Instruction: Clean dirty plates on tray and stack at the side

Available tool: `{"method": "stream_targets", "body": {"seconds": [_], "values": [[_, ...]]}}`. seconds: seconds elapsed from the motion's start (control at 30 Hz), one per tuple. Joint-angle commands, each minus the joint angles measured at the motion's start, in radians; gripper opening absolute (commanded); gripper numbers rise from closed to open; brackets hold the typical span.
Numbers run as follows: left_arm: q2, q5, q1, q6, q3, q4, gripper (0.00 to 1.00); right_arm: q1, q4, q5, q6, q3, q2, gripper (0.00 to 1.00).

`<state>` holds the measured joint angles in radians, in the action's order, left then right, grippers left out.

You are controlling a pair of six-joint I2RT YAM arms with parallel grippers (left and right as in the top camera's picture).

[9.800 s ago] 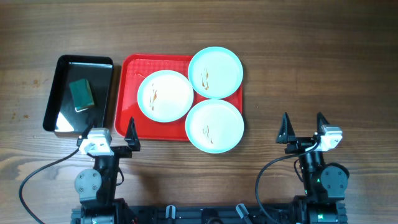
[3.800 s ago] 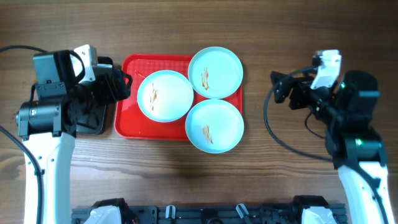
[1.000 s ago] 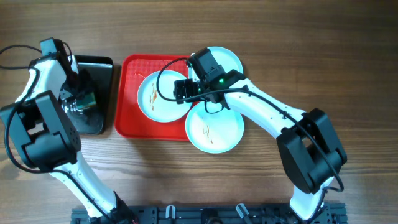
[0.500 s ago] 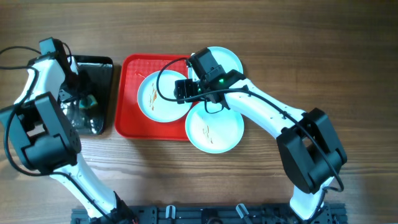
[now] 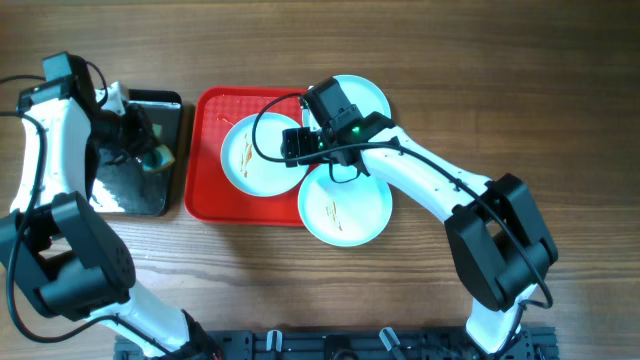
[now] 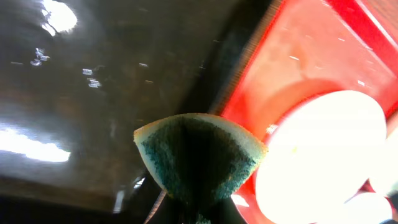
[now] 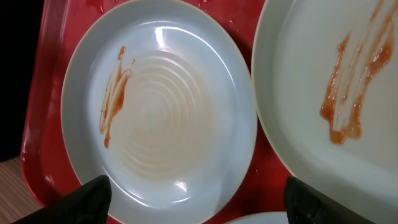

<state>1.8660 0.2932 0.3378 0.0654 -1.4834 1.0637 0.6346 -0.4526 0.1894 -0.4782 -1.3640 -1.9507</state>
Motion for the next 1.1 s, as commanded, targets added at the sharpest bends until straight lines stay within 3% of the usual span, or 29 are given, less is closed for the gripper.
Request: {"method": "stream_targets", "body": {"seconds": [0.0, 0.23, 0.53, 0.67, 0.9, 1.07], "values": [[-0.021, 0.084, -0.047, -0.006, -0.009, 0.003, 0.04, 0.008, -0.018, 0.014, -0.019, -0.019, -0.01, 0.9], [-0.034, 0.08, -0.106, -0.013, -0.01, -0.003, 0.04, 0.008, -0.019, 0.02, -0.022, -0.018, -0.016, 0.91], [-0.13, -0.078, -0.231, -0.013, -0.009, -0.103, 0.04, 0.008, -0.003, 0.041, -0.094, -0.018, -0.078, 0.65], [-0.13, -0.122, -0.262, -0.012, -0.009, -0.114, 0.04, 0.008, 0.013, 0.035, -0.128, -0.018, -0.107, 0.58], [-0.129, -0.129, -0.264, -0.008, -0.009, -0.129, 0.04, 0.008, 0.083, 0.047, -0.179, -0.018, -0.14, 0.22], [-0.129, -0.126, -0.264, -0.009, -0.009, -0.136, 0.04, 0.041, 0.156, 0.047, -0.18, -0.018, -0.159, 0.17]]}}
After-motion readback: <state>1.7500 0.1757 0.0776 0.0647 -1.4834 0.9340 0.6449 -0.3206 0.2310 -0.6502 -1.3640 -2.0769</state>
